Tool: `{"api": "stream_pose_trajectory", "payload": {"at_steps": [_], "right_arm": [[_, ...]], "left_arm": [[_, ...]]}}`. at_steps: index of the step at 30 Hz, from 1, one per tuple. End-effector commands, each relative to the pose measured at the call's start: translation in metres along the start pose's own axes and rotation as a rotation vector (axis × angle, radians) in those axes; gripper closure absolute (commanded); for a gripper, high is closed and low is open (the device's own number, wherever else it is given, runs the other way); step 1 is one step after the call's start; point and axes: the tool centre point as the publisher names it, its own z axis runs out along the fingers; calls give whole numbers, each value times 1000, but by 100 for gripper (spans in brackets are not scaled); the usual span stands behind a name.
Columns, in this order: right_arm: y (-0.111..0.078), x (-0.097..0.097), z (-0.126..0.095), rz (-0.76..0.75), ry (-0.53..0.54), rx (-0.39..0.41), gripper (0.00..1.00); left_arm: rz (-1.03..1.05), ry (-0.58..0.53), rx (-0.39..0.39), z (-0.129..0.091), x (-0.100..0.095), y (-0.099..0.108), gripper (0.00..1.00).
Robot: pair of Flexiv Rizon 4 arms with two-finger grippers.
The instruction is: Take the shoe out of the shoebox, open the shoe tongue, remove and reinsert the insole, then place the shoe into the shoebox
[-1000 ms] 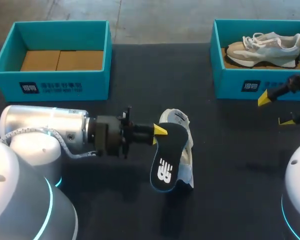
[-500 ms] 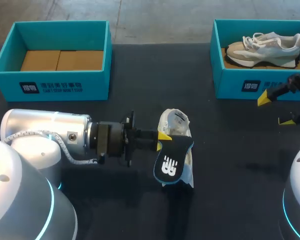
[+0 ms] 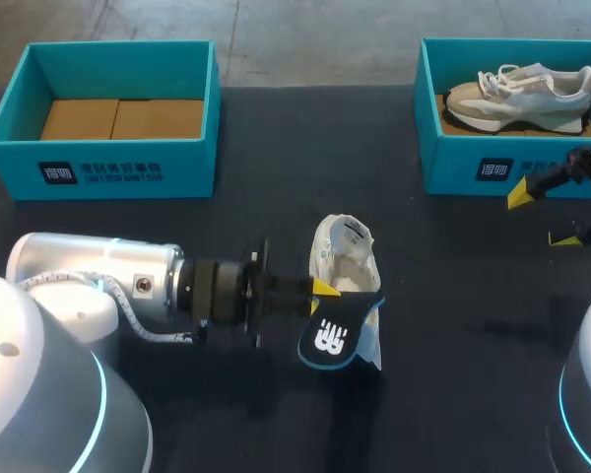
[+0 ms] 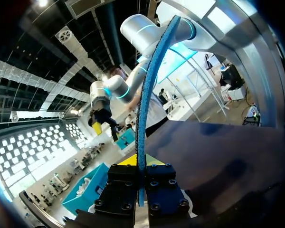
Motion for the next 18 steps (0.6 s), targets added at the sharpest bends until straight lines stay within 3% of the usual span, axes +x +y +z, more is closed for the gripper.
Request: {"api": "stream_pose_trajectory", "payload": {"at_steps": [1, 18], "right_arm": [[-1, 1, 0, 2, -3, -2, 0], [-1, 1, 0, 2, -3, -2, 0]], "left_arm": [[-17, -24, -4, -1, 10, -1, 100], [-113, -86, 11, -5, 13, 21, 100]]}}
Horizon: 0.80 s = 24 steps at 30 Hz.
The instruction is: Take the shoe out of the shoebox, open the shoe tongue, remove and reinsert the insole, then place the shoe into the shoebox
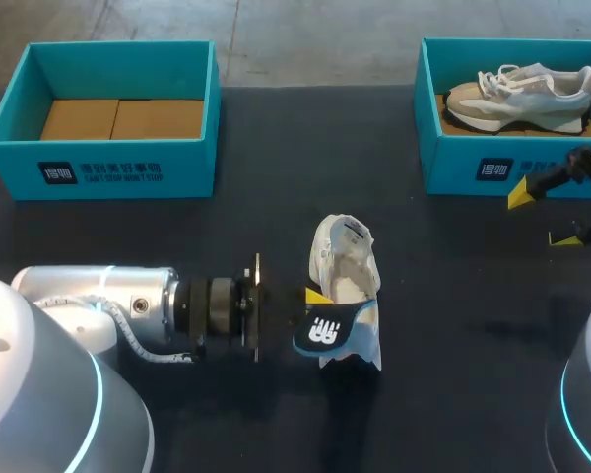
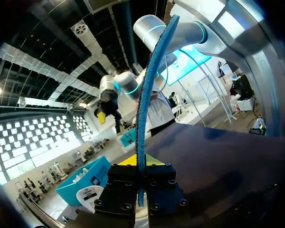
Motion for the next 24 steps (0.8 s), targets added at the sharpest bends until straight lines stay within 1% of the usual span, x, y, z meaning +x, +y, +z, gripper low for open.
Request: {"api": "stream_pose_trajectory", "payload": {"at_steps": [1, 18, 20, 24], "right_arm": [[-1, 0, 1, 1, -4, -1, 0], [-1, 0, 1, 1, -4, -1, 0], [-1, 0, 1, 1, -4, -1, 0], [-1, 0, 1, 1, -4, -1, 0]], "left_arm": [[-3, -7, 5, 1, 0, 2, 100], [-3, -7, 5, 1, 0, 2, 100], [-8, 5, 33, 4, 2, 2, 100], [-6, 19, 63, 7, 2, 4, 100]]}}
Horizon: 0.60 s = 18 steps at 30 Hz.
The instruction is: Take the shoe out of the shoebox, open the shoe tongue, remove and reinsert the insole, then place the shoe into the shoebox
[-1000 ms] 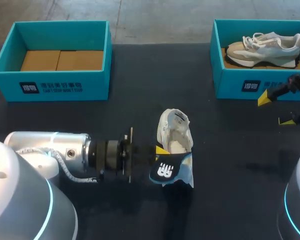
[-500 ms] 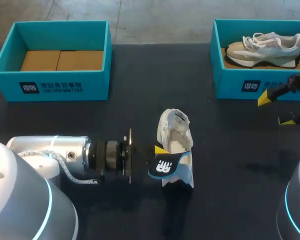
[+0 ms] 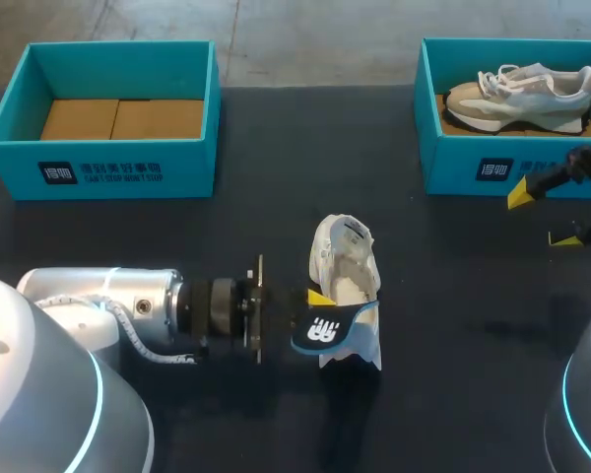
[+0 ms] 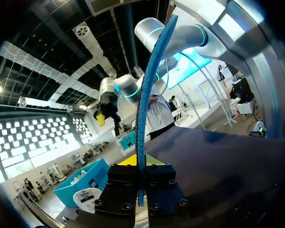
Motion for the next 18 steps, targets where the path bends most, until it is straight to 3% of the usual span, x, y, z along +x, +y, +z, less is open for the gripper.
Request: {"api": "stream_pose_trajectory", "payload": {"at_steps": [1, 18], "right_arm": [[-1, 0, 0, 2, -3, -2, 0], [-1, 0, 0, 2, -3, -2, 0]], "left_arm": [[11, 13, 25, 3, -2, 8, 100], [34, 34, 63, 14, -9, 31, 100]]}}
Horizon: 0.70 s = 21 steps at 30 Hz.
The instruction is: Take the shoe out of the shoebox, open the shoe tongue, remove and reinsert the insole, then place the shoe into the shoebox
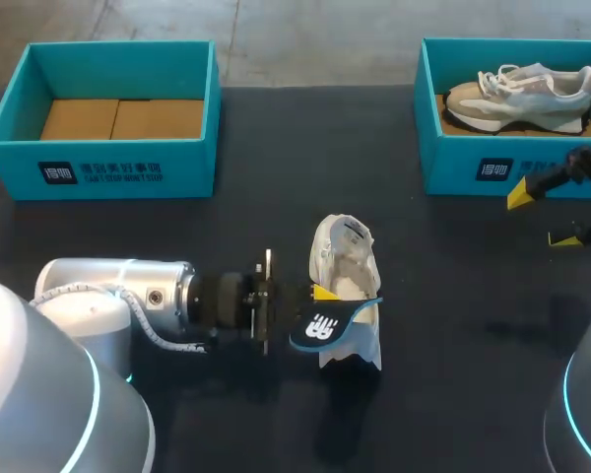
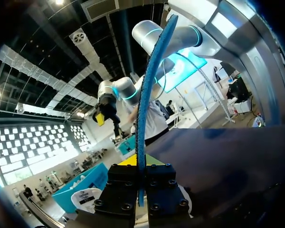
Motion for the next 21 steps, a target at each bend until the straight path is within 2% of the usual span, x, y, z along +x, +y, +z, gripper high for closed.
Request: {"api": "stream_pose_trajectory", "payload": {"at_steps": [1, 21], "right_arm": [[-1, 0, 0, 2, -3, -1, 0], [-1, 0, 0, 2, -3, -1, 0]], "left_arm": [[1, 14, 7, 7, 0, 12, 100], [21, 43, -19, 8, 4, 37, 100]]}}
